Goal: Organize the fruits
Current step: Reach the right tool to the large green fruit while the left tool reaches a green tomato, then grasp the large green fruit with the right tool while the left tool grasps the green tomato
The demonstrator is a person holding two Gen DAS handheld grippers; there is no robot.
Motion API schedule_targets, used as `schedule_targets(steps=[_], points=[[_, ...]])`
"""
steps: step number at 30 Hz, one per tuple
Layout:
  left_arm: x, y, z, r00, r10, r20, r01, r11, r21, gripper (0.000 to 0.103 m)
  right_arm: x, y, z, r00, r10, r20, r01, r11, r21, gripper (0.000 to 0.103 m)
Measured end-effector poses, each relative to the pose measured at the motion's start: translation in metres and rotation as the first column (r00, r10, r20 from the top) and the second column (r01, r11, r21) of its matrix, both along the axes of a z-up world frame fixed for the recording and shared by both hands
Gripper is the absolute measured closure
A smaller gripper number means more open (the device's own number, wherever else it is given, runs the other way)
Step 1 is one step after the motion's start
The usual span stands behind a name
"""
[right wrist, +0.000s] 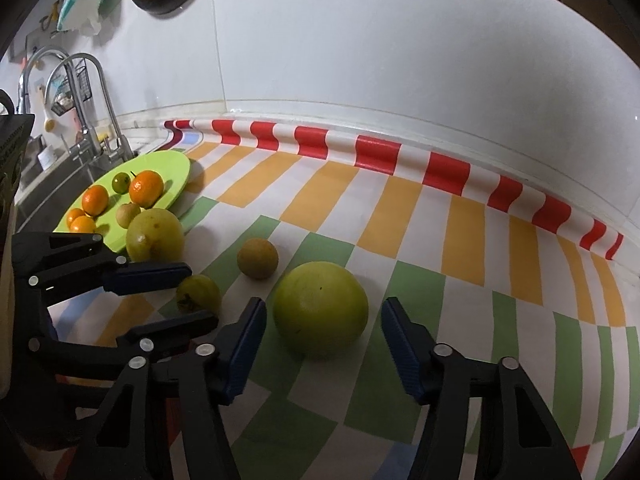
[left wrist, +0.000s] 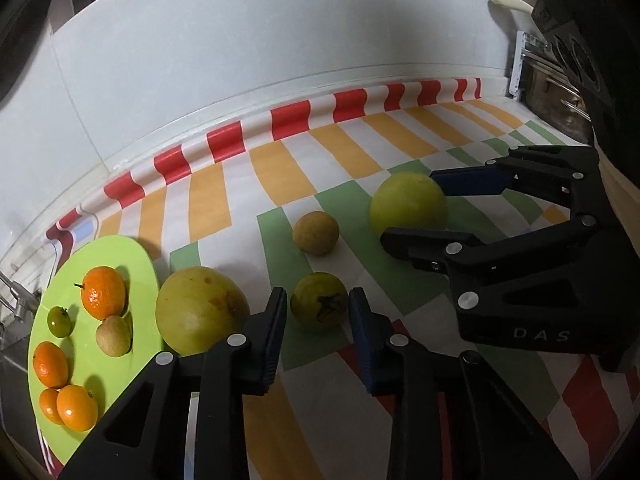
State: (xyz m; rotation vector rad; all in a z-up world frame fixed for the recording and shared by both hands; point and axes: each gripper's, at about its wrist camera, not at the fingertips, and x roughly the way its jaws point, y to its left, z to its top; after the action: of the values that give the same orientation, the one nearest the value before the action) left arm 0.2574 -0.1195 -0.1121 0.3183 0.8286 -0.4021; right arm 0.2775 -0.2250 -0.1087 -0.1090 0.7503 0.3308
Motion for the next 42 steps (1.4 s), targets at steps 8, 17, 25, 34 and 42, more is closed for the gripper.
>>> schedule_targets(steps=[8, 17, 25, 34, 42], points=[[0.003, 0.003, 0.002, 1.0, 0.02, -0.012, -0.021, 0.999, -0.044, 0.074, 0.001, -0.002, -0.004, 1.0, -0.004, -0.027, 0.005, 1.0, 0.03, 0.052], [-0.015, 0.01, 0.027, 0.999, 0.041, 0.033, -0.037, 0.995, -0.096, 0.074, -0.019, -0.012, 0.005, 0.998, -0.061, -0.019, 0.062, 0.996, 0.063, 0.052], [-0.034, 0.022, 0.049, 0.995, 0.076, 0.068, -0.066, 0.988, -0.138, 0.074, -0.042, -0.009, 0.025, 0.996, -0.08, 0.026, 0.078, 0.994, 0.075, 0.052], [-0.064, 0.046, 0.075, 0.984, 0.122, 0.127, -0.098, 0.979, -0.18, 0.074, -0.072, 0.002, 0.055, 0.991, -0.101, 0.083, 0.094, 0.992, 0.085, 0.052], [-0.092, 0.073, 0.095, 0.971, 0.162, 0.177, -0.125, 0.971, -0.203, 0.074, -0.097, 0.022, 0.077, 0.987, -0.102, 0.127, 0.09, 0.991, 0.099, 0.052]])
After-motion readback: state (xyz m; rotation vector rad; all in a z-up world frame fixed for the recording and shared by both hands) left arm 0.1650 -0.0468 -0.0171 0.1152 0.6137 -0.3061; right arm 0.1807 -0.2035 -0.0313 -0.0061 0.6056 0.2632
